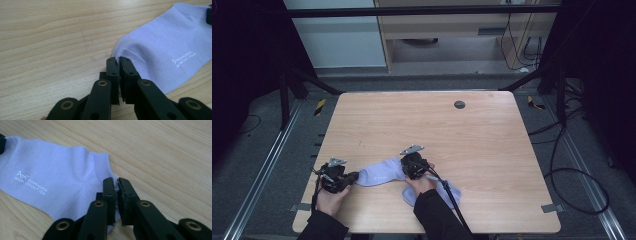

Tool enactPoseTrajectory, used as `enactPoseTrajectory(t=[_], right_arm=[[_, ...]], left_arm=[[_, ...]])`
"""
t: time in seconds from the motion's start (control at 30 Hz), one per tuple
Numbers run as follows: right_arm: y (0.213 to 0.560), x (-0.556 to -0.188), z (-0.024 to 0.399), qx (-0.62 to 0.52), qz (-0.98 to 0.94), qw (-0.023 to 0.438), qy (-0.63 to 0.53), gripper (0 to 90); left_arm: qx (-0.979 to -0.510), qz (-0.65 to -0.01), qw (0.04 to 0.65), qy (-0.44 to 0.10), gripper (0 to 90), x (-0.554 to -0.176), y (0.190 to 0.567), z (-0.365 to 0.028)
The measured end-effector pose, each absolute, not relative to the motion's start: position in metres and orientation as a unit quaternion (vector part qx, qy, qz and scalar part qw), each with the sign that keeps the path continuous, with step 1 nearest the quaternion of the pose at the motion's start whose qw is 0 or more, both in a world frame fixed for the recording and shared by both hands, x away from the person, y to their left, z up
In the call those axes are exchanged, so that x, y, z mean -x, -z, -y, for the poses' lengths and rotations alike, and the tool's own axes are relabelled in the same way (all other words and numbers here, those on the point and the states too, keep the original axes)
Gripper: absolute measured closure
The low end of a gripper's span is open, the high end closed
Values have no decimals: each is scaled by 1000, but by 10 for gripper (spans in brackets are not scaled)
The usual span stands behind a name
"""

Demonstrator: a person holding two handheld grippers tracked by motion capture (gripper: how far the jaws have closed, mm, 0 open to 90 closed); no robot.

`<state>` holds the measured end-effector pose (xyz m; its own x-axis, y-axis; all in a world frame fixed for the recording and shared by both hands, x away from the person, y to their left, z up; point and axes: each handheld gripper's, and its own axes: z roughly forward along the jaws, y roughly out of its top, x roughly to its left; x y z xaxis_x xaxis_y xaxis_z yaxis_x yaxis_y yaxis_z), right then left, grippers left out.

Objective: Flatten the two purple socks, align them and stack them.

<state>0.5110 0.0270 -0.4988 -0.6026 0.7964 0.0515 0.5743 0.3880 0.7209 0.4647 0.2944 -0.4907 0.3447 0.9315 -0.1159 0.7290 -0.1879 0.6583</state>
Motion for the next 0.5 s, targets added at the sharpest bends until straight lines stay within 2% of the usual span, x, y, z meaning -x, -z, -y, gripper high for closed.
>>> enactPoseTrajectory(t=[0.23,0.5], right_arm=[[490,-507,-22,-422,-812,146,-376,868],[463,-494,-7,-412,-804,143,-403,869]], left_arm=[[-751,-545,342,-149,873,-460,482,-292],[-748,-525,378,-151,874,-452,465,-285]])
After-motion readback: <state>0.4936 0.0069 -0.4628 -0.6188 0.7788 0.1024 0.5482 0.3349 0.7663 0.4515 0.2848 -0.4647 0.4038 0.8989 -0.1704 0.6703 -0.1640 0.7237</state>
